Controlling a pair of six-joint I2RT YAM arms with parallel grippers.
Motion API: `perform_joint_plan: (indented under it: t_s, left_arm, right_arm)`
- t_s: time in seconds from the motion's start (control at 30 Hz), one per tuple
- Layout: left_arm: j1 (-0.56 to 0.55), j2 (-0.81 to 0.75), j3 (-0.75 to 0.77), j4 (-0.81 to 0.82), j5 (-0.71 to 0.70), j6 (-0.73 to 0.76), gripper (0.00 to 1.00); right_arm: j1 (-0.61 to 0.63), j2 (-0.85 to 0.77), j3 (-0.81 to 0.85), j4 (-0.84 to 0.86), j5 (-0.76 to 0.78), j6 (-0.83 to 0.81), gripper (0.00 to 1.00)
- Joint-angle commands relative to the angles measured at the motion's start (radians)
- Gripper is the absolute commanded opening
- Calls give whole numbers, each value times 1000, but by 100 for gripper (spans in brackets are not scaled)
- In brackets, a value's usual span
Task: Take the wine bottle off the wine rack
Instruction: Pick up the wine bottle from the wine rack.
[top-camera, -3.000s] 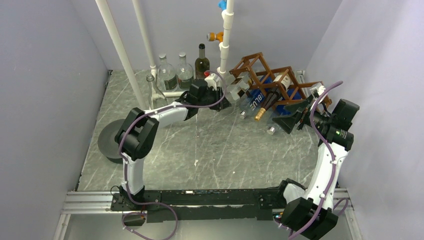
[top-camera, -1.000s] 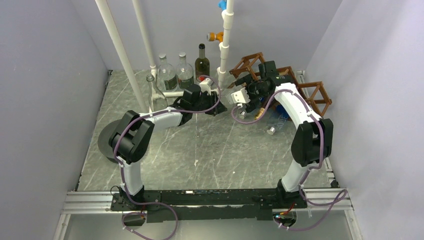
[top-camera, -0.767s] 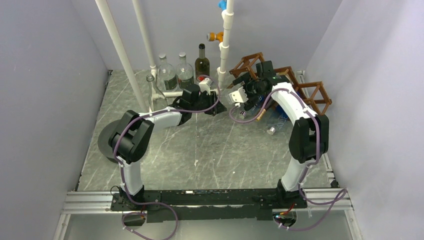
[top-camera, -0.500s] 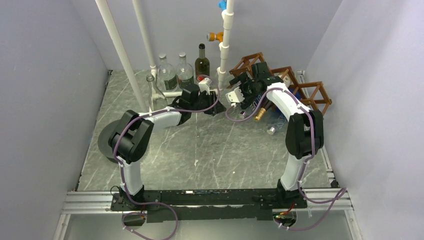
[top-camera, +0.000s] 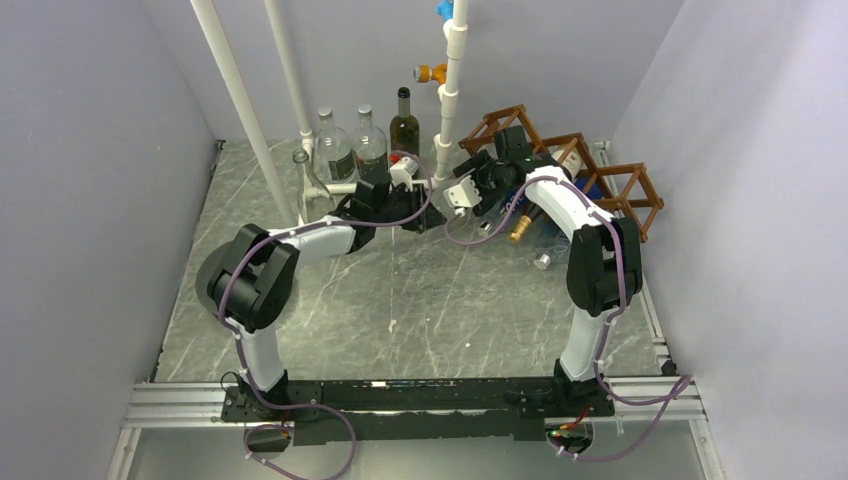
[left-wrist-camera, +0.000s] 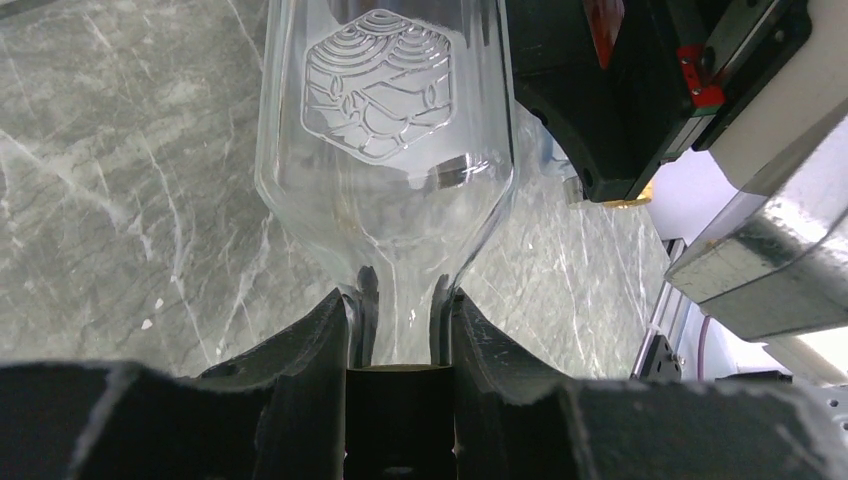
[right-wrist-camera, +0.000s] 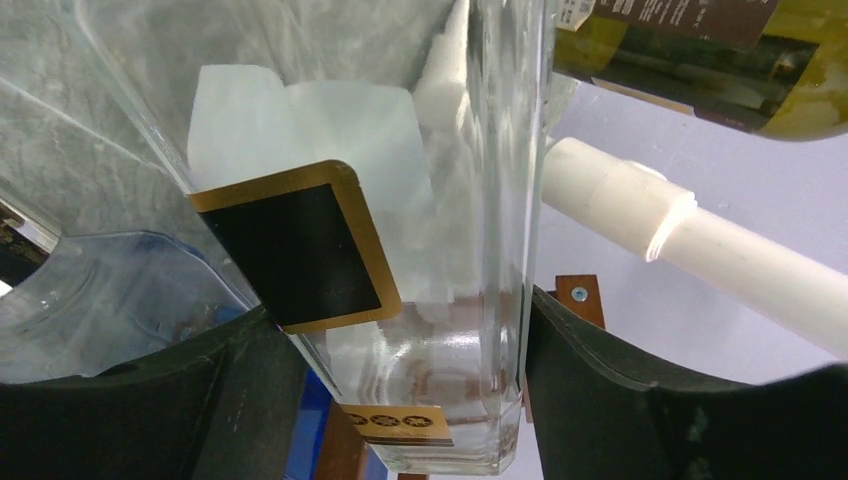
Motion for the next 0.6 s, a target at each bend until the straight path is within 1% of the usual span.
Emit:
perform_joint_plan:
  t_s: [0.0,0.13,0.23,0.3,0.37,0.57]
  left_arm:
    - [-6,-128,-2,147,107,11,0]
    - [-1,-162,-16,131,110,18,0]
    - [2,-194,-27,118,111,24,0]
    - [6,-222,-37,105,112,29,0]
    - [7,-250,-49,80,110,37,0]
    - [14,-350,-89,-45,100,67,0]
  right_arm:
    - [40,2,52,9,-26,11,65]
    - [72,-13,63,-13,-22,35,53]
    - [93,-27,73,-25,-22,64,40]
    - [111,-37,74,-34,-23,79,33]
    - [129,-48,70,-42,-19,95,30]
    - [190,-71,63,-49,-20,174,28]
